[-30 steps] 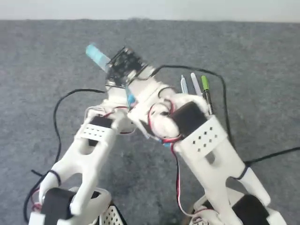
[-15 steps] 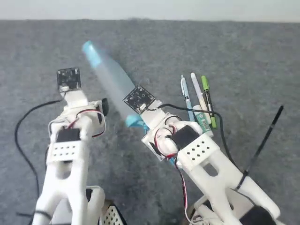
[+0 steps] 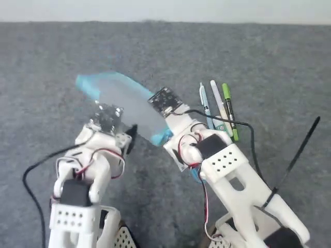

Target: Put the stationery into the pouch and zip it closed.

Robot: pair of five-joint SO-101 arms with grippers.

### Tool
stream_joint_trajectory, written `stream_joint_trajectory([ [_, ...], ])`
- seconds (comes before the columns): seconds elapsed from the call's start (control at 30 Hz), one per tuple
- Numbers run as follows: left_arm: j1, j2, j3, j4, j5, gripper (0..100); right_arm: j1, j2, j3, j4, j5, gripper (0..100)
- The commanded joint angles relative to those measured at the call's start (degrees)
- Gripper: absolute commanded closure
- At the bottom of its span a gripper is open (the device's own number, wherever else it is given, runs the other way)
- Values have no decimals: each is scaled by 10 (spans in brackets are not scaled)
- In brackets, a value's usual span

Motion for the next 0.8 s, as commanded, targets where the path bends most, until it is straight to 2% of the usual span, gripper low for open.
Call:
stream_joint_trajectory([
  [0.0,39,-31,-6,25,-9,722,7,-6,-32,-6,-11,992],
  [0.23,68,-32,51,-35,-5,717,6,-3,-95,61,-8,992],
  [0.43,71,-36,52,-40,16,717,4,0,-176,146,39,992],
  [0.77,71,-36,51,-45,18,714,-62,1,-181,159,40,992],
])
